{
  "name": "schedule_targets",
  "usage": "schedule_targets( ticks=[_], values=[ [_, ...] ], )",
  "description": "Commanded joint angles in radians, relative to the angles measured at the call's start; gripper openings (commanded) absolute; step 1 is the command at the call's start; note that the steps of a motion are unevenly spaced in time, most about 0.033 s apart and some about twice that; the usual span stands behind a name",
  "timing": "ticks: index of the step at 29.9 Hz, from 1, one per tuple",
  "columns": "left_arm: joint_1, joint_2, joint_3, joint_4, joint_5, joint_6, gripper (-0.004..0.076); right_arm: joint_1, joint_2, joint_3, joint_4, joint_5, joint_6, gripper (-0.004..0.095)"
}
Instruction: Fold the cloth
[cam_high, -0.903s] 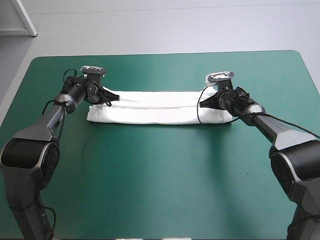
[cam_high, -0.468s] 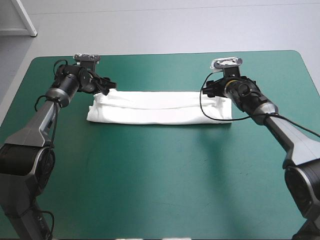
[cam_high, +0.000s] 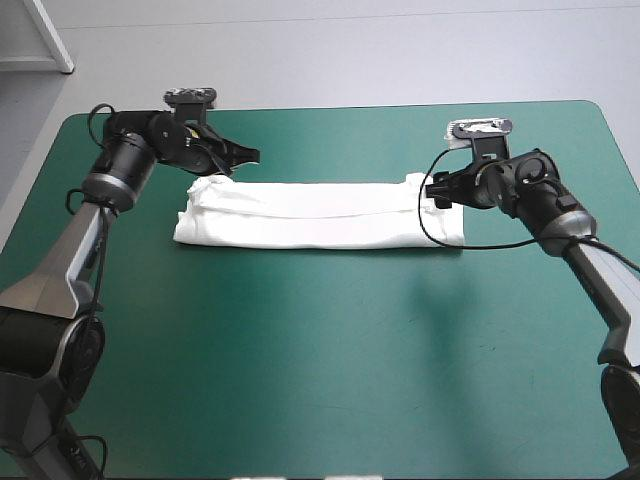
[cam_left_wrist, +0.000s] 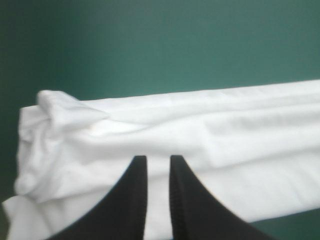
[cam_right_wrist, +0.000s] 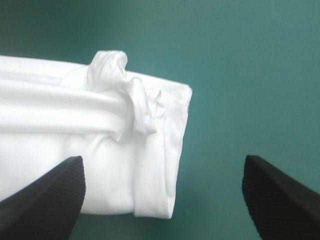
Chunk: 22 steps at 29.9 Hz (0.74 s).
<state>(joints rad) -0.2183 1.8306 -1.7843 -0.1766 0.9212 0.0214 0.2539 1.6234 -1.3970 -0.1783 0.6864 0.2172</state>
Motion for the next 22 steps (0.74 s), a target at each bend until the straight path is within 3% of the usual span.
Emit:
schedule_targets(
  ticks=[1,10,22],
  values=[
    [-0.062,-0.006,-0.03,-0.032,-0.081,0.012,-0.001,-0.066,-0.051,-0.029,0.165,-0.021,-0.144,0.081],
    [-0.158,0.158,-0.03,-0.063,-0.231,0.012,-0.001,-0.233,-0.037,-0.029,0.47,0.029,-0.398,0.081],
    [-0.169,0.295,-0.03,-0.063,-0.234,0.012,-0.001,-0.271,0.11,-0.029,0.759,0.041,-0.59,0.081]
  ],
)
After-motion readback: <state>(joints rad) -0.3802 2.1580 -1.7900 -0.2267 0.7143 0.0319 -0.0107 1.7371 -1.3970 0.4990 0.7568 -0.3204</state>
